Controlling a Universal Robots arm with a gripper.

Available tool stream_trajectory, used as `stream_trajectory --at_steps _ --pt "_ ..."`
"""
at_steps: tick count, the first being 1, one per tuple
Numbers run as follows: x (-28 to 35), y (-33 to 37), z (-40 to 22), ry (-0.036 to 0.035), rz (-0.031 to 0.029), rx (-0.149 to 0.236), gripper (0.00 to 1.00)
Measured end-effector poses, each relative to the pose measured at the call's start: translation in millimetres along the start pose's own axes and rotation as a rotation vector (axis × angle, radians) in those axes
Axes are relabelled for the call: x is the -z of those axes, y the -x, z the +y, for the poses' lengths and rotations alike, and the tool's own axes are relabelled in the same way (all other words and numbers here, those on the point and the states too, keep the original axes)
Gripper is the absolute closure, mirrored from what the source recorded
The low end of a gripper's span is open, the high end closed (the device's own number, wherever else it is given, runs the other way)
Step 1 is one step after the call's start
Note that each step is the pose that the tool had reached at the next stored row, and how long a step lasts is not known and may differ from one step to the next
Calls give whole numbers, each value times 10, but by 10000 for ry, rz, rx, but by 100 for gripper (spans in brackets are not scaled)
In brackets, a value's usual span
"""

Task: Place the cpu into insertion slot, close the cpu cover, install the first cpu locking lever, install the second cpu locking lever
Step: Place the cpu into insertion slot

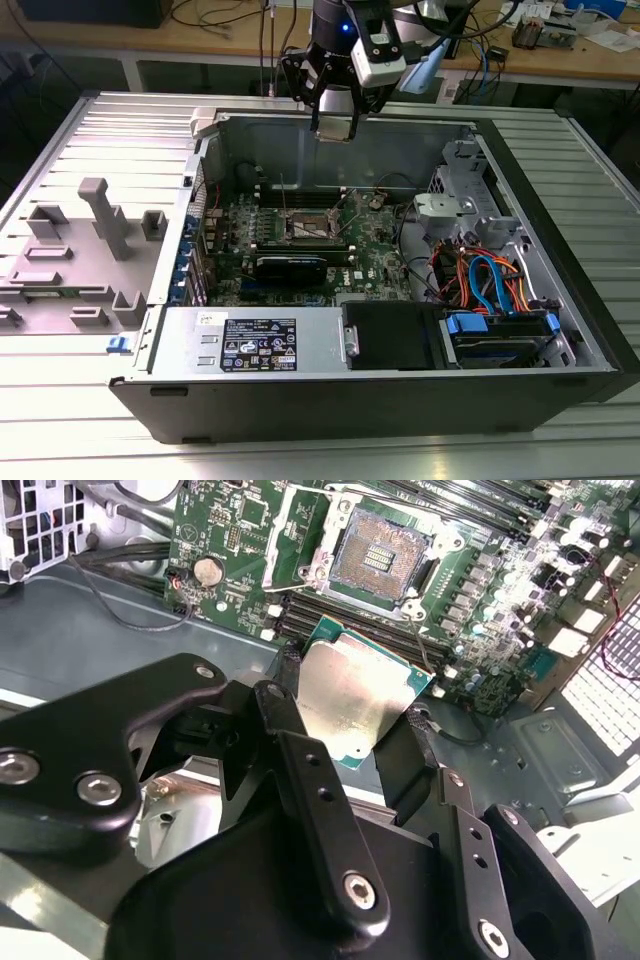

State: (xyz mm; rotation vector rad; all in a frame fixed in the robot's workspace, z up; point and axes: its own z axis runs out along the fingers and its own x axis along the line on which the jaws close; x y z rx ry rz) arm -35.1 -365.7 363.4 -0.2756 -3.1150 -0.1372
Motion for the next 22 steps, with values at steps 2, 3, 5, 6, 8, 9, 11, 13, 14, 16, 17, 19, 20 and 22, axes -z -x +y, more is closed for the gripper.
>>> stream_trajectory --at_steps 2,3,5,6,8,9,11,13,14,16,17,19,20,22 --pt "0 0 0 1 -2 -20 46" --pt "0 0 0 1 -3 -36 46" --pt "0 0 0 2 -5 -57 46" --pt "0 0 0 2 -7 -79 46" --pt "0 0 0 3 -9 -103 46" --pt "0 0 0 3 -11 -128 46" --pt "0 0 0 3 -14 -158 46" --pt "0 0 0 4 -16 -184 46" --pt "0 0 0 4 -17 -192 46" --pt "0 0 0 4 -17 -198 46" --pt "0 0 0 5 -17 -198 46" --pt "0 0 0 4 -17 -199 46" --pt "0 0 0 5 -17 -199 46" --pt "0 0 0 5 -18 -201 46"
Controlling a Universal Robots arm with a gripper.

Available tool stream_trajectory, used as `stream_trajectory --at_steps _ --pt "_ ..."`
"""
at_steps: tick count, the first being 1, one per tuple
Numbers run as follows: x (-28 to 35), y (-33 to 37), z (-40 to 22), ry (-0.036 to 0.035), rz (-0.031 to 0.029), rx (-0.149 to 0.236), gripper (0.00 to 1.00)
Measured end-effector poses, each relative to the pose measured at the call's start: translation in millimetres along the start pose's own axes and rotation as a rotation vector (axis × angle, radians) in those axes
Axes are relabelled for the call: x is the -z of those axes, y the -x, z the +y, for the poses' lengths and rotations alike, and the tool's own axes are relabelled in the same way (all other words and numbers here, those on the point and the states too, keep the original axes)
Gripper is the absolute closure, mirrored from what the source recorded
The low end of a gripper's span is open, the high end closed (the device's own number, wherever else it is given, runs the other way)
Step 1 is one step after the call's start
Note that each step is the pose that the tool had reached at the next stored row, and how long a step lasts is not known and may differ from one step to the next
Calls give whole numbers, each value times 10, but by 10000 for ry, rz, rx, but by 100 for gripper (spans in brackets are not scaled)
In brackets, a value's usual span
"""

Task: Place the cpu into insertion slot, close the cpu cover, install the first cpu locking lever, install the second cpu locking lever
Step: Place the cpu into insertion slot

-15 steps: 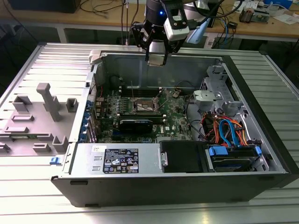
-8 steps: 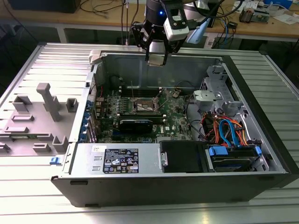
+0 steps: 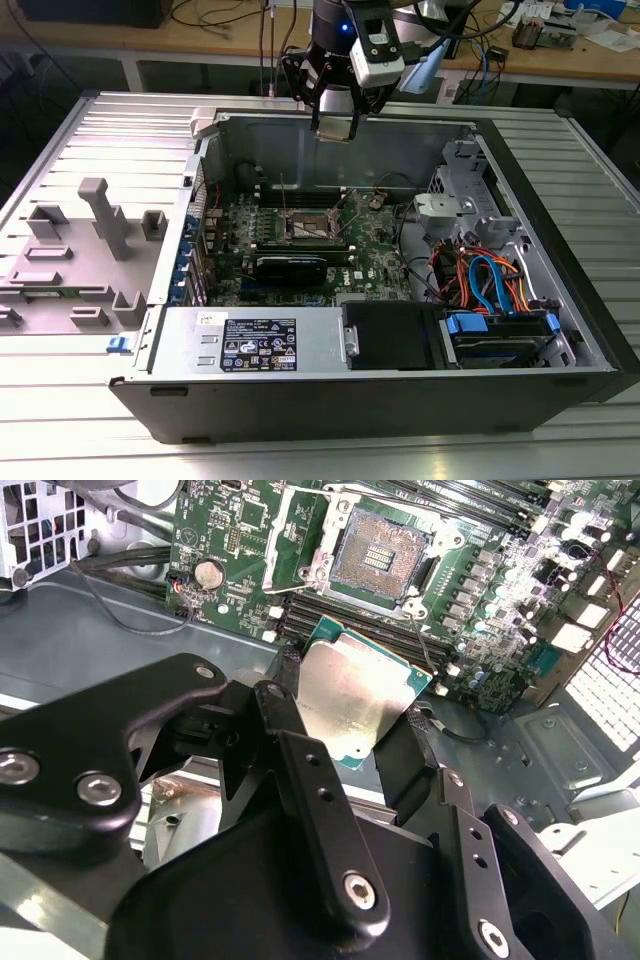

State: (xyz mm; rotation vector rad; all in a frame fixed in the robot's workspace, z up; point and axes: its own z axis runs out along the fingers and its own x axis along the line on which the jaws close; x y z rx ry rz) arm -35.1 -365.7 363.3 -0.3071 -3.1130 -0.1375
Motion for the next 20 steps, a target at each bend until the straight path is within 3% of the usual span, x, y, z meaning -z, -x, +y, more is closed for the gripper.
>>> stream_trajectory --at_steps 20 --pt "0 0 0 7 -33 -378 46"
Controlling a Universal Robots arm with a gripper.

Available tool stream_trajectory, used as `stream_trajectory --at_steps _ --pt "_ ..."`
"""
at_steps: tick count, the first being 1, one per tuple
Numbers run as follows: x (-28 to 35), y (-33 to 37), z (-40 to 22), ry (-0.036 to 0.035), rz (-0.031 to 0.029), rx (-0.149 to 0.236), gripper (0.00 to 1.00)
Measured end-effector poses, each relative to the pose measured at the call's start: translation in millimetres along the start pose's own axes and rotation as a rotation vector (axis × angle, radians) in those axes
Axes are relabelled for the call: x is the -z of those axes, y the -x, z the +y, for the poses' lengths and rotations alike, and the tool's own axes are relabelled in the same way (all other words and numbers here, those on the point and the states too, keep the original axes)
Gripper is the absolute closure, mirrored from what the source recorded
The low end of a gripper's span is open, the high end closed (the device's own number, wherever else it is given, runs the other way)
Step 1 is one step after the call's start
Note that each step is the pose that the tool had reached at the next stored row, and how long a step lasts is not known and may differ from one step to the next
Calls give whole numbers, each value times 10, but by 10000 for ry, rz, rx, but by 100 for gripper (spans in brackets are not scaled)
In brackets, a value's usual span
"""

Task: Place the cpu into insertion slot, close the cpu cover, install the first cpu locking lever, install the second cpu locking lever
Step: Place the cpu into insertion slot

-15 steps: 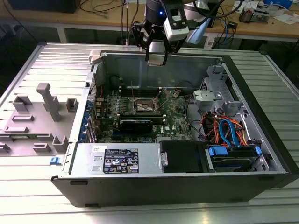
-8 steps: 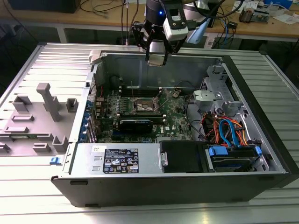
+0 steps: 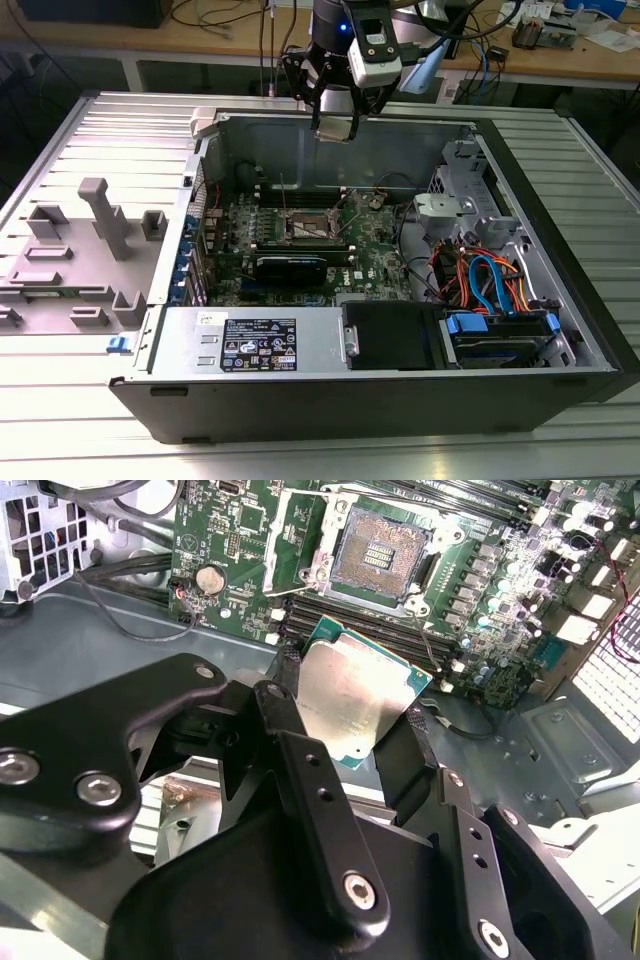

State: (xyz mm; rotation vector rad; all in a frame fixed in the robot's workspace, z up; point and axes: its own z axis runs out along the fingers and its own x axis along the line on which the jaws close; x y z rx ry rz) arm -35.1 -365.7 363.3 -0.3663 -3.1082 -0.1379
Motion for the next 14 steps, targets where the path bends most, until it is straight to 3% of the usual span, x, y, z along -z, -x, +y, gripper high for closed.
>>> stream_trajectory --at_steps 8,14 --pt "0 0 0 1 -2 -22 46" --pt "0 0 0 5 -25 -295 46"
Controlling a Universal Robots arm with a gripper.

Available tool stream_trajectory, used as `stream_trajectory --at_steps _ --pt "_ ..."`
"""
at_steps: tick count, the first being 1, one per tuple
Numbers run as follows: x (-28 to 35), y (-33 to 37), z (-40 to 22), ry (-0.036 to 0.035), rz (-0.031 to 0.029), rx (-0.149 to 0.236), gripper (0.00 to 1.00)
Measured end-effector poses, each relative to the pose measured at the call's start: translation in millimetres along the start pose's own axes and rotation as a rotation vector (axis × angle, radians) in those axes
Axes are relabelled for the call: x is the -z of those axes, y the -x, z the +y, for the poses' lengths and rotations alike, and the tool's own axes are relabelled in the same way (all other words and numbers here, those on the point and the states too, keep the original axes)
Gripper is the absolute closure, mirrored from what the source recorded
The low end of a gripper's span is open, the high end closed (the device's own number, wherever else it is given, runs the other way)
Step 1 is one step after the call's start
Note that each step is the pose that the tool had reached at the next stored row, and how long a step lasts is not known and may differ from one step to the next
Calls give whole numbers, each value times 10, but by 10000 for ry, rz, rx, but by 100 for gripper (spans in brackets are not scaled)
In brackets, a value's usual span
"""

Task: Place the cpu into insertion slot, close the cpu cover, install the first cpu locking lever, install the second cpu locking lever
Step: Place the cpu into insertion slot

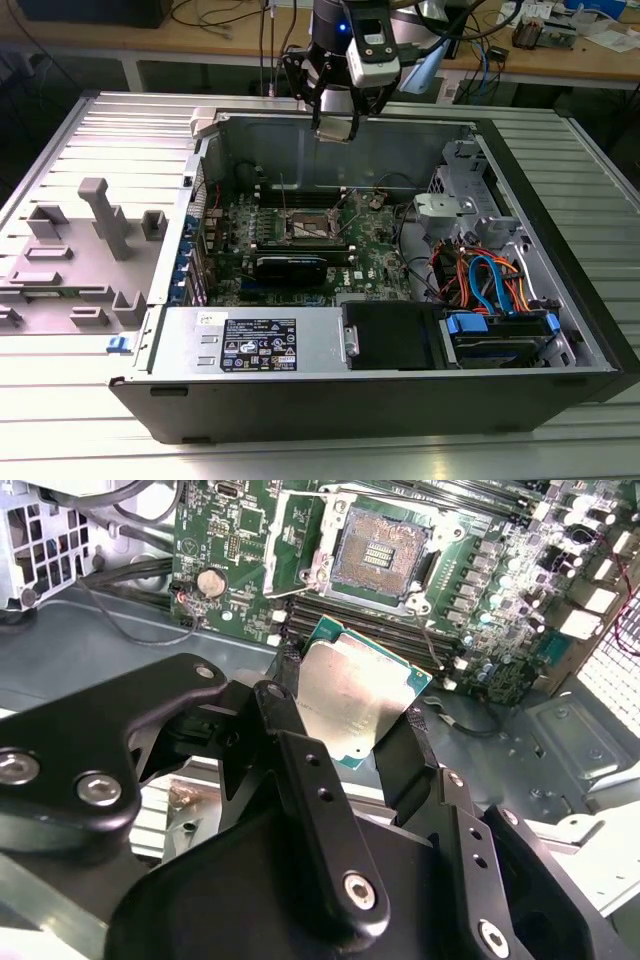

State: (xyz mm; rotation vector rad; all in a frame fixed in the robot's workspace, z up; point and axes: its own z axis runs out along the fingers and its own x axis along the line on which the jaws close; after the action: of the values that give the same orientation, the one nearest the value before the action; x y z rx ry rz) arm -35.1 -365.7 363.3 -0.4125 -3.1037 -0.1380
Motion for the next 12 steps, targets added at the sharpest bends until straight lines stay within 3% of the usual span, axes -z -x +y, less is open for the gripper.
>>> stream_trajectory --at_steps 4,11,12 --pt "0 3 -11 0 -8 -92 46" --pt "-18 3 -13 12 -101 -1119 46" --pt "-29 4 -14 13 -133 -1490 46"
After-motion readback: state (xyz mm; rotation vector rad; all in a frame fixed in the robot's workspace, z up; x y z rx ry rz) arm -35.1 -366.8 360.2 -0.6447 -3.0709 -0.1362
